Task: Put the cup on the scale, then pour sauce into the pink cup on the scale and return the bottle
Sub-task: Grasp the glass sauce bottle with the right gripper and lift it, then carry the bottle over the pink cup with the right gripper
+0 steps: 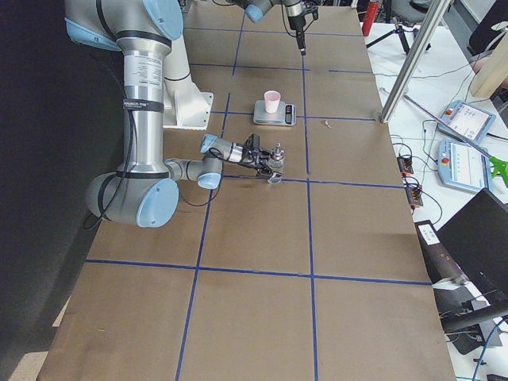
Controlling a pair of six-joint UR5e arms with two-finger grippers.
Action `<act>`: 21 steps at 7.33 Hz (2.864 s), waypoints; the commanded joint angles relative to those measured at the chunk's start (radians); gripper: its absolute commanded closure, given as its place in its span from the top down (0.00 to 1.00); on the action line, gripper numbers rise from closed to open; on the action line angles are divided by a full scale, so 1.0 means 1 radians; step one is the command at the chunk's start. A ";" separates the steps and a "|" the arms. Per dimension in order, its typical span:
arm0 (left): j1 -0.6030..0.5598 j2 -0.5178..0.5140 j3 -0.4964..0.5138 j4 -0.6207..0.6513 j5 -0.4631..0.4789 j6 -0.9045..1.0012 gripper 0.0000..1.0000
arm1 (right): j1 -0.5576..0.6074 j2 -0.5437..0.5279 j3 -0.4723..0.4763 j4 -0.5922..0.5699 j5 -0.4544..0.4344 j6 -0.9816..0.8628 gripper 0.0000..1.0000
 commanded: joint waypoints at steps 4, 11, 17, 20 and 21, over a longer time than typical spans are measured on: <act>0.001 0.000 0.001 0.002 0.000 0.000 0.67 | 0.041 0.086 0.003 0.114 0.064 -0.368 0.00; 0.000 0.003 0.001 0.000 -0.002 0.000 0.67 | 0.067 0.216 0.036 0.122 0.193 -0.333 0.00; -0.007 0.003 -0.010 -0.002 -0.005 0.002 0.67 | 0.055 0.397 0.112 -0.461 0.136 -0.687 0.00; -0.007 0.003 -0.010 -0.002 -0.006 0.002 0.67 | 0.032 0.460 0.106 -0.655 0.077 -0.993 0.00; -0.007 0.003 -0.010 -0.002 -0.006 0.002 0.67 | 0.000 0.466 0.098 -0.676 0.028 -1.049 0.00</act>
